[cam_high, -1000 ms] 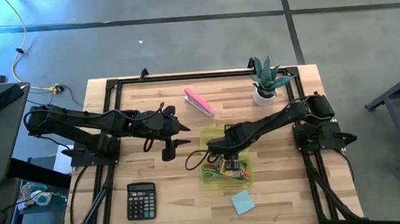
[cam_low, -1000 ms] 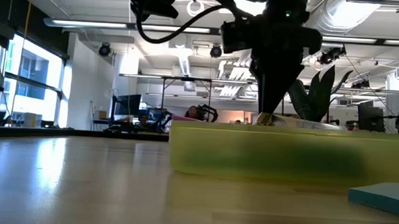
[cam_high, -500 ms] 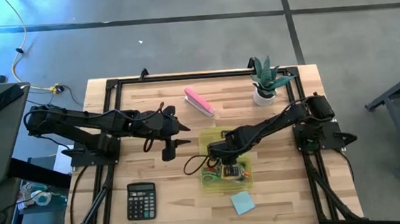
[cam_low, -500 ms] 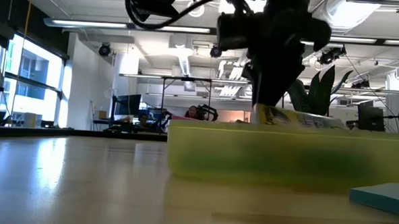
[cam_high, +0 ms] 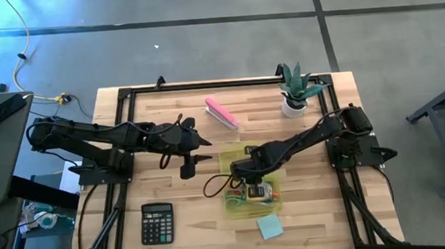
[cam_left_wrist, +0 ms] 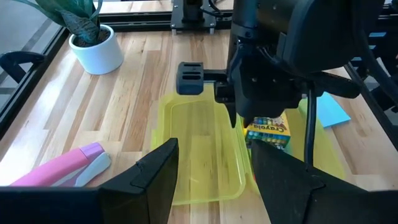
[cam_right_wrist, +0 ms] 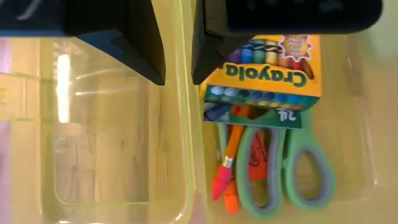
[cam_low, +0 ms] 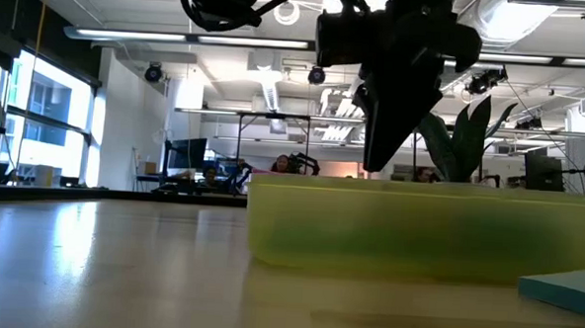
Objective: Pack school essentials
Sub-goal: Adjust the yellow supply box
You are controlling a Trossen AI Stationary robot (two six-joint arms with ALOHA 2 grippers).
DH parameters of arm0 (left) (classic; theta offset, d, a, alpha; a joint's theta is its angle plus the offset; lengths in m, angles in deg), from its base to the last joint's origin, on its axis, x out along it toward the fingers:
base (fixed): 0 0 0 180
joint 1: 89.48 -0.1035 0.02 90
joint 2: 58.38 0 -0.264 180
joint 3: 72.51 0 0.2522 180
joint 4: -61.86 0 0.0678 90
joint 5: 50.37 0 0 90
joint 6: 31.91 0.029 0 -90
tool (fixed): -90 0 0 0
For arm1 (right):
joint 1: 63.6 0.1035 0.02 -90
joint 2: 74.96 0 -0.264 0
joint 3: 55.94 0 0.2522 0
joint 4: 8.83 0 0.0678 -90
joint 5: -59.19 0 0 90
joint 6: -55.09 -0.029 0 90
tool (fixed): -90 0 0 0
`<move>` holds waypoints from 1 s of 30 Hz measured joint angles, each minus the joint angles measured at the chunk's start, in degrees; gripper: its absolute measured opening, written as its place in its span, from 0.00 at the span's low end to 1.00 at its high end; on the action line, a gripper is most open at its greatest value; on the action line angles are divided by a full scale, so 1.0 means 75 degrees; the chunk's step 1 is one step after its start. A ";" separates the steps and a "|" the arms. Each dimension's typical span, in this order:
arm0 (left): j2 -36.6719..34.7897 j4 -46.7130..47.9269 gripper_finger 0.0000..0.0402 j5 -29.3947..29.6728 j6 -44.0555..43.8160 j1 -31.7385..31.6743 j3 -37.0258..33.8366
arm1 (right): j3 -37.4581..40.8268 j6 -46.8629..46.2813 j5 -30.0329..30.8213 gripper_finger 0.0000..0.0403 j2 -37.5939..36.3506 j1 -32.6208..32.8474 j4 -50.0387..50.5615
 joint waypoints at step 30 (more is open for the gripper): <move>0.0003 -0.0295 0.47 0.0011 -0.0469 0.0583 -0.1234 | 0.1512 -0.2250 0.0387 0.17 -0.1580 0.1672 0.0457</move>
